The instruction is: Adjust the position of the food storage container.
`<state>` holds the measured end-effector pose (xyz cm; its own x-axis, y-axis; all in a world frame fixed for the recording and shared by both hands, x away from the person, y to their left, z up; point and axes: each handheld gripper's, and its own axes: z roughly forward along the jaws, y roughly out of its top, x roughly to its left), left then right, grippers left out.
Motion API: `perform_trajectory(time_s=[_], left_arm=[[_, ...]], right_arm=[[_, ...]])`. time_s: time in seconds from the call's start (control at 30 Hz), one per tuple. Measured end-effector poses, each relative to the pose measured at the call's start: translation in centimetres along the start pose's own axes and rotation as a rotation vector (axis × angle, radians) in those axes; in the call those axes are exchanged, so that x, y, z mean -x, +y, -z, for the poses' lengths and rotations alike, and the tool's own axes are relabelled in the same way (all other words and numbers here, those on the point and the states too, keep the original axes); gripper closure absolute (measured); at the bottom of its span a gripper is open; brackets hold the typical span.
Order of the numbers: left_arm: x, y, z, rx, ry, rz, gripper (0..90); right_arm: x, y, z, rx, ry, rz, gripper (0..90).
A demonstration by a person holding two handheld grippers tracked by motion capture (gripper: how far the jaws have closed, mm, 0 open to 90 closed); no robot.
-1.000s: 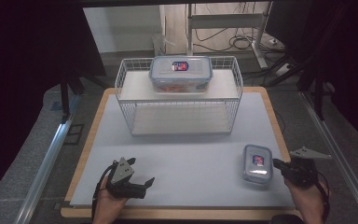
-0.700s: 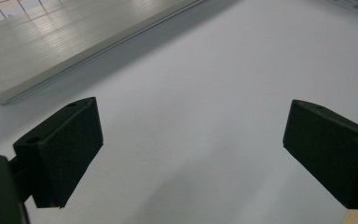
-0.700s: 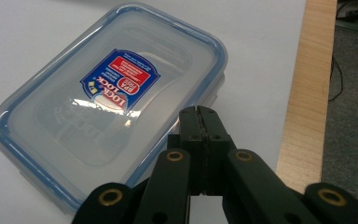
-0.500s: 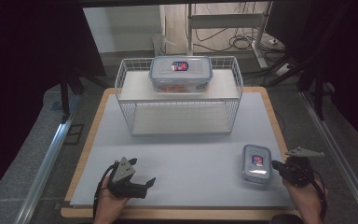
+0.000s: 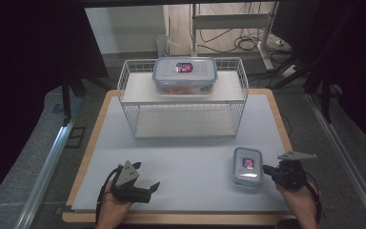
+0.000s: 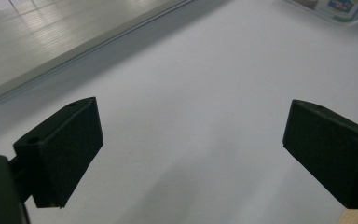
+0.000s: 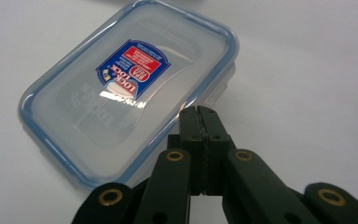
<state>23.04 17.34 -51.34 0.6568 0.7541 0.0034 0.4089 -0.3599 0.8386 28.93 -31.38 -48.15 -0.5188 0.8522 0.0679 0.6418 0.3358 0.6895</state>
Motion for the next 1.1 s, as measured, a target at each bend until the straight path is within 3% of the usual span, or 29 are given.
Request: perform_trajectory(time_s=[0.67, 0.83, 0.97, 1.1], left_arm=[[0.0, 0.0, -0.2, -0.011, -0.003, -0.002, 4.8], [0.0, 0.0, -0.3, -0.014, -0.002, -0.004, 4.9], [-0.1, 0.0, -0.2, -0.011, 0.005, -0.002, 4.9], [-0.3, -0.1, -0.1, -0.01, 0.006, 0.006, 4.9]], right_arm=[[-5.3, 1.0, -1.8, -0.01, 0.187, 0.092, 89.4], [-6.7, 1.4, -2.5, -0.007, 0.265, 0.098, 89.4], [-7.6, 1.8, -2.6, -0.008, 0.254, 0.154, 89.3], [-6.4, 2.0, -2.4, 0.006, 0.213, 0.132, 89.3]])
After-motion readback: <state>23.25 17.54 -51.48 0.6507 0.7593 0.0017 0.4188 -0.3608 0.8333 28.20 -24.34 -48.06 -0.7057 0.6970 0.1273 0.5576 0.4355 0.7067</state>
